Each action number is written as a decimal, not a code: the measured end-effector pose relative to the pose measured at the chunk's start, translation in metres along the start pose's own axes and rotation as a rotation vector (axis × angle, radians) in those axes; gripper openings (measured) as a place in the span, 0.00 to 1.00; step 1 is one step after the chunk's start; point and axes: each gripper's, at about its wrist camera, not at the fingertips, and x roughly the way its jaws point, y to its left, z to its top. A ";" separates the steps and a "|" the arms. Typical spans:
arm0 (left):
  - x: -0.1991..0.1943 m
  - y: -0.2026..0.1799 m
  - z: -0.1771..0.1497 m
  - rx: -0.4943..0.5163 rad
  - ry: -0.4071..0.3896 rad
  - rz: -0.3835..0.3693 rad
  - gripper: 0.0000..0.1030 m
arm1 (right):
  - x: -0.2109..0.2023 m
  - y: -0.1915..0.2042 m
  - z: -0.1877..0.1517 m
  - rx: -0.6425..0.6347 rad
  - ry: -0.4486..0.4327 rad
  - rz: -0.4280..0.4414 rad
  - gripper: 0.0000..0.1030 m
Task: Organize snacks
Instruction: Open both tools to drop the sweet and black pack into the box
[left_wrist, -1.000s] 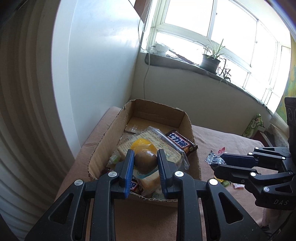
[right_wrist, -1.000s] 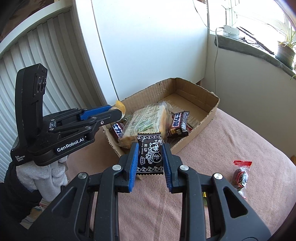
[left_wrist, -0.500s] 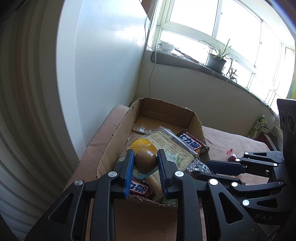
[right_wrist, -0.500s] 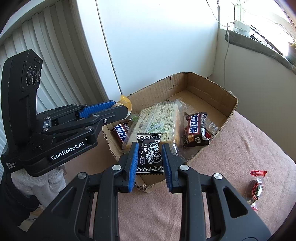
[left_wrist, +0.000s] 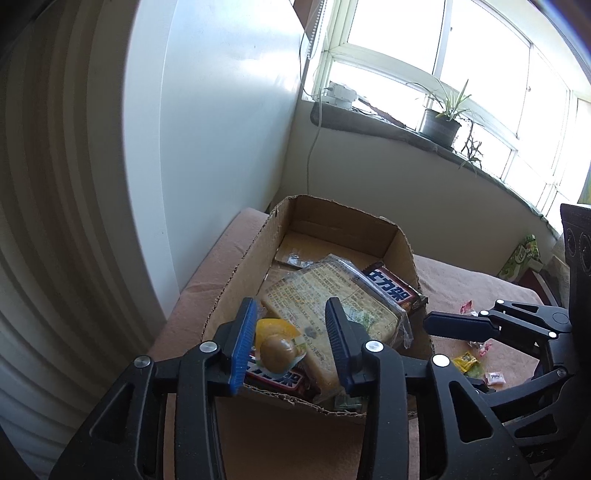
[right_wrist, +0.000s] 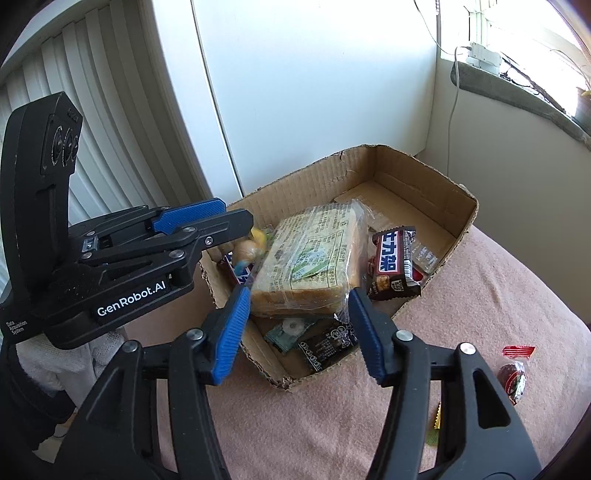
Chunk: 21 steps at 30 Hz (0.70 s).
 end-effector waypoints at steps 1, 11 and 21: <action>0.000 0.000 0.000 0.000 -0.003 0.003 0.48 | -0.001 0.000 0.000 -0.002 -0.001 0.000 0.59; -0.002 -0.003 0.003 0.004 -0.004 0.035 0.70 | -0.012 -0.008 -0.013 -0.004 0.001 -0.033 0.74; -0.003 -0.020 0.002 0.032 0.005 0.056 0.79 | -0.040 -0.030 -0.028 0.037 -0.036 -0.066 0.84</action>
